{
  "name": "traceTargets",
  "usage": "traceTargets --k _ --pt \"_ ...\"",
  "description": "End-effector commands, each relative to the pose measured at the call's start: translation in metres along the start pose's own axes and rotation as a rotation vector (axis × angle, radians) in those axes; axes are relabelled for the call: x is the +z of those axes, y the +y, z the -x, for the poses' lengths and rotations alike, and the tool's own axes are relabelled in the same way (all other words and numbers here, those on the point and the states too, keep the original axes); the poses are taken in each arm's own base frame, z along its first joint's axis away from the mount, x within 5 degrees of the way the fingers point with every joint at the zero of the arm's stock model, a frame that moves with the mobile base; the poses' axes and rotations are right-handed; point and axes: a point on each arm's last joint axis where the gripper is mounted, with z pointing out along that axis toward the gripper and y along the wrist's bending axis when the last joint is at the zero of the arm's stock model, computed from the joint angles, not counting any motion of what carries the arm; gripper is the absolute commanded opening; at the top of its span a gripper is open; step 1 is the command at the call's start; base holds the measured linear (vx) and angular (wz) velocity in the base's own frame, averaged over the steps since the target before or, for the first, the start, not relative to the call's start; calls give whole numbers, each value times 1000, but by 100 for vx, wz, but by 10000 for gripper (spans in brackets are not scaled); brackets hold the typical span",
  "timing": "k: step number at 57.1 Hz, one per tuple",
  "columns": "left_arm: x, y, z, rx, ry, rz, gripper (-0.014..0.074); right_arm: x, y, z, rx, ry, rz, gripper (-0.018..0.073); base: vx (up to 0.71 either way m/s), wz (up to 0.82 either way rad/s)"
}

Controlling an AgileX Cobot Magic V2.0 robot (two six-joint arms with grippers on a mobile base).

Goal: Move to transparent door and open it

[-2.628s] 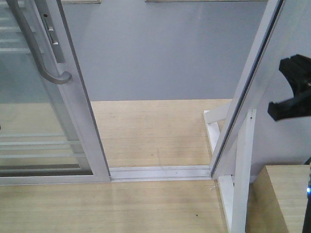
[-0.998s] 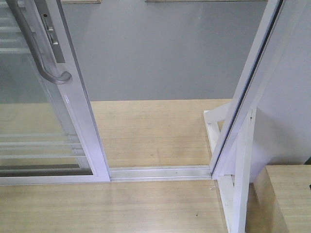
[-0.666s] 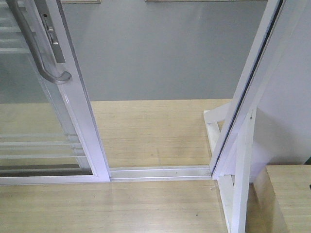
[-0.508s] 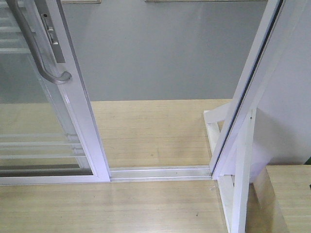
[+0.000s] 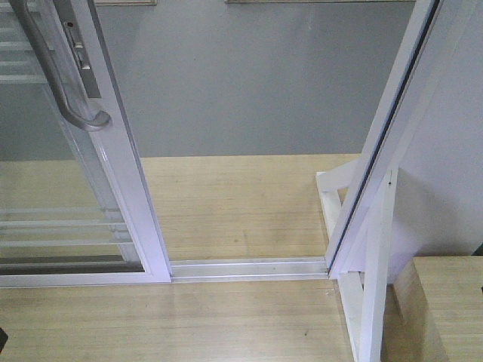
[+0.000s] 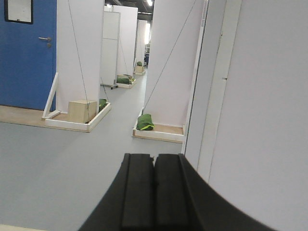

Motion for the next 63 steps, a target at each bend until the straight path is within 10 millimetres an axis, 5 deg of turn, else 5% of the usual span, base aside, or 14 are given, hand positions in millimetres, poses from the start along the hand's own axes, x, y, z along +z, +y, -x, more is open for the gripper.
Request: traceTargets --k 1,63 --pt "0 0 3 -14 -74 0 0 1 2 11 -13 -42 28 -4 0 0" --pt "0 0 2 -14 -61 0 0 1 1 5 58 -41 14 -4 0 0"
